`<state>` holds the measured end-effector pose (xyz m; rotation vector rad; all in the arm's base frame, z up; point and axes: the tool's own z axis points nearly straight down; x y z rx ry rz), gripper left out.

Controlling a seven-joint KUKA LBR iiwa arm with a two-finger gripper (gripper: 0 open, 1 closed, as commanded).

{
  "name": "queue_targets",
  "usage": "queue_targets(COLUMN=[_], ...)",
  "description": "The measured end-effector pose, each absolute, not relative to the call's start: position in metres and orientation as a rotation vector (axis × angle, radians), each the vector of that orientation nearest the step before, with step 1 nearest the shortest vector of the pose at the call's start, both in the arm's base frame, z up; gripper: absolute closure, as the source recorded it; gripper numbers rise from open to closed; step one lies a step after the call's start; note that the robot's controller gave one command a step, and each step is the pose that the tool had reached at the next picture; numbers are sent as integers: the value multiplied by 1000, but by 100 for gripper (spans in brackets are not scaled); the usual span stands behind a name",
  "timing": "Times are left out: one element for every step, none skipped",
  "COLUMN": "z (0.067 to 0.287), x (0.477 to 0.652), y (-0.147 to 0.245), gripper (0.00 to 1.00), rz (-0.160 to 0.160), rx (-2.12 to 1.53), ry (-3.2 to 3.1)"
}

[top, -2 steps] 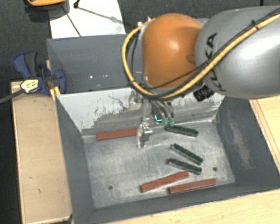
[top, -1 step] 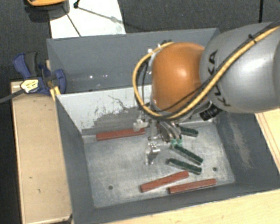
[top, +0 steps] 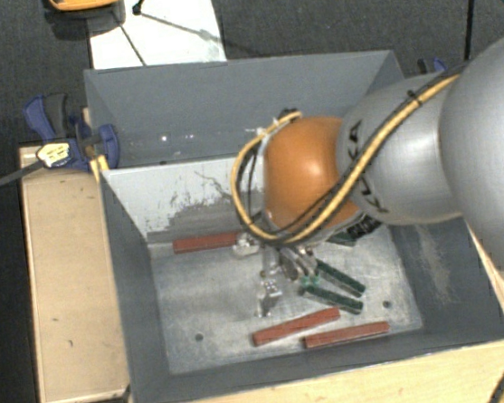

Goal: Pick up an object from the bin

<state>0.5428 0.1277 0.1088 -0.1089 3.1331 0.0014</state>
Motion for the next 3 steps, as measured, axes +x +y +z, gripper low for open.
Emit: queue_targets(z=[80,95,107], x=[511,504,496], y=[112,97,74], gripper=[0,0,0], rz=[2,2,0], rx=[-177,-499,-735], ry=[3136,3097,3054])
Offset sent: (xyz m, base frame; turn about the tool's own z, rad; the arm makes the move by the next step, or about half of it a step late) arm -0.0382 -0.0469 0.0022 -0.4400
